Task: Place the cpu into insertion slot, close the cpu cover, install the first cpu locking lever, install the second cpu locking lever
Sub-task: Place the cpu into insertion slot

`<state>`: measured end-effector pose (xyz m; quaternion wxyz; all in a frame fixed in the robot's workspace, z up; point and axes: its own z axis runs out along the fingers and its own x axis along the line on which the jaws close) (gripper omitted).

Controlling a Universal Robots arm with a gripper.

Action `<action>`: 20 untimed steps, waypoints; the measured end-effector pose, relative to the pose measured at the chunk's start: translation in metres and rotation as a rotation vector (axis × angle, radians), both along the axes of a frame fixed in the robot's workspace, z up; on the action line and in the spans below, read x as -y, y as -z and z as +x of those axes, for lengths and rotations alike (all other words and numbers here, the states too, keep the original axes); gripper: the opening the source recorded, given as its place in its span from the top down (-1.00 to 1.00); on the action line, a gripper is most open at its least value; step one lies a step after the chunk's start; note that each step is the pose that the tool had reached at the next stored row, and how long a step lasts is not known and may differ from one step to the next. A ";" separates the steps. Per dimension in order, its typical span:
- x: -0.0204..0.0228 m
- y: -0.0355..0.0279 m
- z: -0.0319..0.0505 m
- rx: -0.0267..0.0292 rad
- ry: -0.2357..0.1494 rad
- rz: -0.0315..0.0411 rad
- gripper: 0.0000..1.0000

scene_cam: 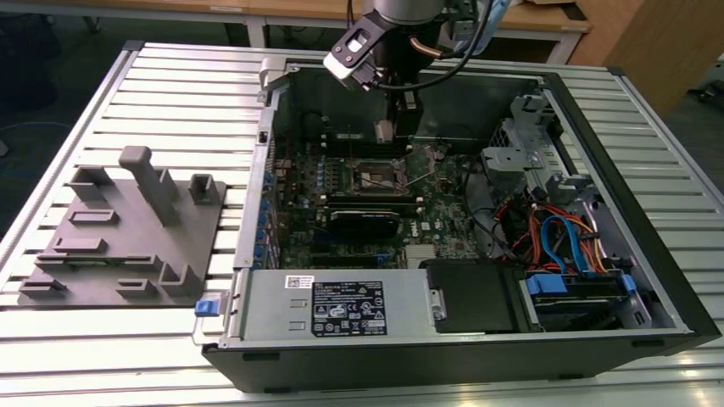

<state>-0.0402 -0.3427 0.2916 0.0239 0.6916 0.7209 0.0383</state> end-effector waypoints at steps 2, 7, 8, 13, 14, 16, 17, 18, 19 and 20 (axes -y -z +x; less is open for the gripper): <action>-0.0001 0.0007 0.0000 0.0002 0.000 0.0004 -0.08; 0.0000 0.0049 0.0000 0.0000 0.000 0.0000 -0.08; 0.0000 0.0057 0.0000 0.0000 0.000 0.0000 -0.08; 0.0000 0.0075 0.0000 0.0000 0.000 0.0000 -0.08; 0.0000 0.0076 0.0000 0.0000 0.000 0.0000 -0.08; 0.0000 0.0076 0.0000 0.0000 0.000 -0.0001 -0.08; 0.0000 0.0077 0.0000 0.0000 0.000 0.0000 -0.08; 0.0000 0.0077 0.0000 0.0000 0.000 -0.0001 -0.08; 0.0000 0.0077 0.0000 0.0000 0.000 -0.0001 -0.08; 0.0000 0.0077 0.0000 0.0000 0.000 -0.0001 -0.08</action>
